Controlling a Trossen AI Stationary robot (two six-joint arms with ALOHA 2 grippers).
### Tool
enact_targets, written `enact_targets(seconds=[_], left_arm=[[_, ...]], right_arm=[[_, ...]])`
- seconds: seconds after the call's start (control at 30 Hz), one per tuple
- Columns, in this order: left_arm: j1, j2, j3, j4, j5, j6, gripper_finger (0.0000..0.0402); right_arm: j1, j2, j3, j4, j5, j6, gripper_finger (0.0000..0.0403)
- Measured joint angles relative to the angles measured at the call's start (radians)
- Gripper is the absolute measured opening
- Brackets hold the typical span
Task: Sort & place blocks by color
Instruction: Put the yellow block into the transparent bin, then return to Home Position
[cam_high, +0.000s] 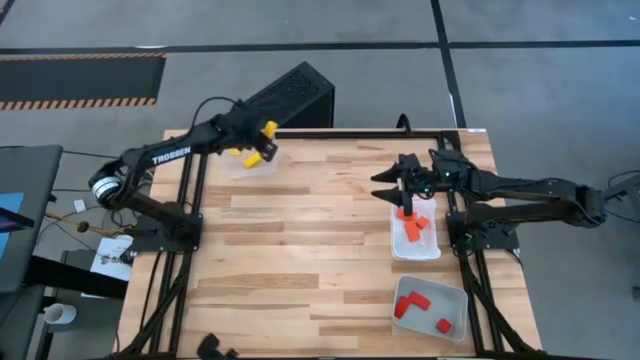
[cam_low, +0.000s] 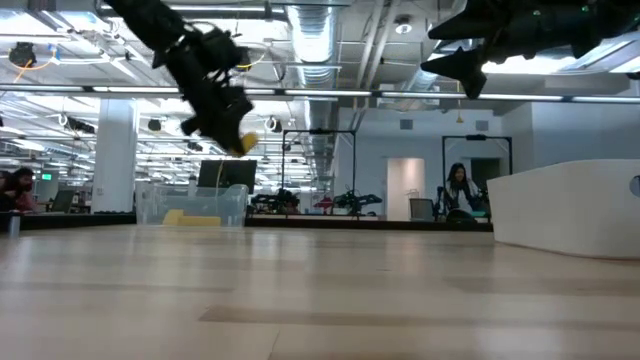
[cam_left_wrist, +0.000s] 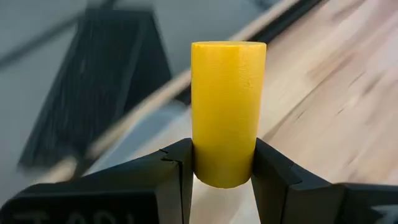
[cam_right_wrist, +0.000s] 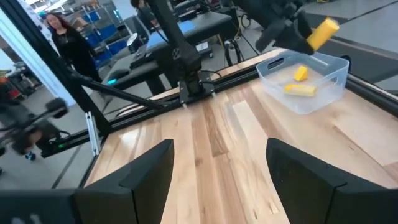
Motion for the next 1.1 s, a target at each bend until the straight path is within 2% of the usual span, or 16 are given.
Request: enact_targets(seconds=[0.2, 0.5, 0.57, 0.73, 0.83, 0.97, 1.1], left_arm=[[0.134, -0.001, -0.057, -0.067, 0.026, -0.026, 0.0088], [0.194, 0.000, -0.167, -0.075, 0.041, -0.030, 0.0093], [0.196, 0.000, -0.177, -0.082, 0.057, -0.029, 0.0128], [0.187, 0.000, -0.179, -0.092, 0.061, -0.027, 0.0263], [0.186, 0.000, -0.177, -0.094, 0.061, -0.028, 0.0315], [0.186, -0.014, -0.154, -0.088, 0.114, -0.027, 0.0330], [0.160, -0.090, -0.146, -0.041, 0.190, -0.014, 0.0305]], right_arm=[[0.017, 0.000, 0.000, -0.018, 0.002, -0.018, 0.0276], [0.016, 0.000, 0.000, -0.020, 0.002, -0.028, 0.0276], [0.016, 0.000, 0.000, -0.020, 0.002, -0.030, 0.0276], [0.015, 0.000, 0.000, -0.020, 0.002, -0.042, 0.0276], [0.015, 0.000, 0.000, -0.020, 0.002, -0.044, 0.0276], [0.015, -0.019, 0.000, -0.028, 0.002, -0.058, 0.0276], [0.015, -0.094, 0.000, -0.084, 0.002, -0.101, 0.0276]])
